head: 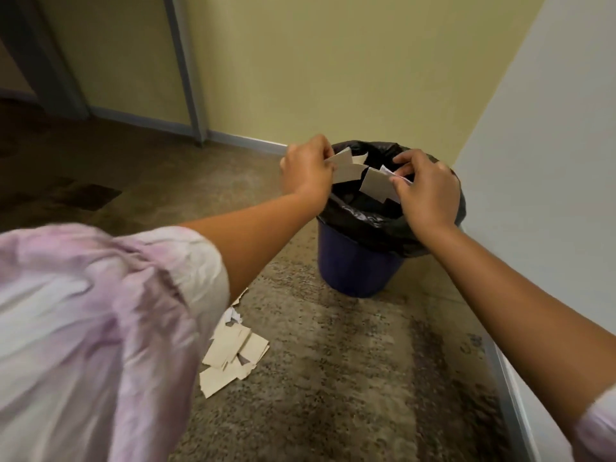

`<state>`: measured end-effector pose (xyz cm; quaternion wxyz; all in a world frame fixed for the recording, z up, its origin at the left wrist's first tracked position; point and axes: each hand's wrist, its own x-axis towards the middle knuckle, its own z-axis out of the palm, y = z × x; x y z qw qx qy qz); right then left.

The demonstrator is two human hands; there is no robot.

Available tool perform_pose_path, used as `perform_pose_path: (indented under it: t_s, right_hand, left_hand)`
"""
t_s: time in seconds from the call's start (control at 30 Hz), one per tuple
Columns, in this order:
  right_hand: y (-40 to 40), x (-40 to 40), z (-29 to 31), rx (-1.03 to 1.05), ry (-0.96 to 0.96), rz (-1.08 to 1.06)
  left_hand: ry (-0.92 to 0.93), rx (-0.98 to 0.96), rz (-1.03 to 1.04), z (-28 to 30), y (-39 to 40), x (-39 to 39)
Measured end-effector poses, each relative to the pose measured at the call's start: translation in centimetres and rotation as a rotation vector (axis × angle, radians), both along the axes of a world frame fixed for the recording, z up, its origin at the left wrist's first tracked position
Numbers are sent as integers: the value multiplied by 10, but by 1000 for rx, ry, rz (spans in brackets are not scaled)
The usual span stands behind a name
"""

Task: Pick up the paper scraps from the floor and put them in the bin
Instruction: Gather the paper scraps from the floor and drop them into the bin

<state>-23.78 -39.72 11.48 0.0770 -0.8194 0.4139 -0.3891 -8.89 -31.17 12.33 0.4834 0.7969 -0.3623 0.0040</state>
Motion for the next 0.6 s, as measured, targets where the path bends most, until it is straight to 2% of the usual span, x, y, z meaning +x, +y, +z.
perform_pose_path:
  t_s: [0.2, 0.33, 0.47, 0.6]
  right_hand:
    - [-18, -1, -15, 55, 226, -24]
    - [-13, -1, -28, 89, 226, 6]
    - [9, 1, -39, 22, 138, 74]
    - [42, 5, -52, -180, 151, 135]
  left_hand:
    - [81, 219, -246, -15, -44, -17]
    - [137, 156, -353, -24, -34, -12]
    - [142, 73, -324, -28, -14, -2]
    - [116, 66, -208, -42, 24, 31]
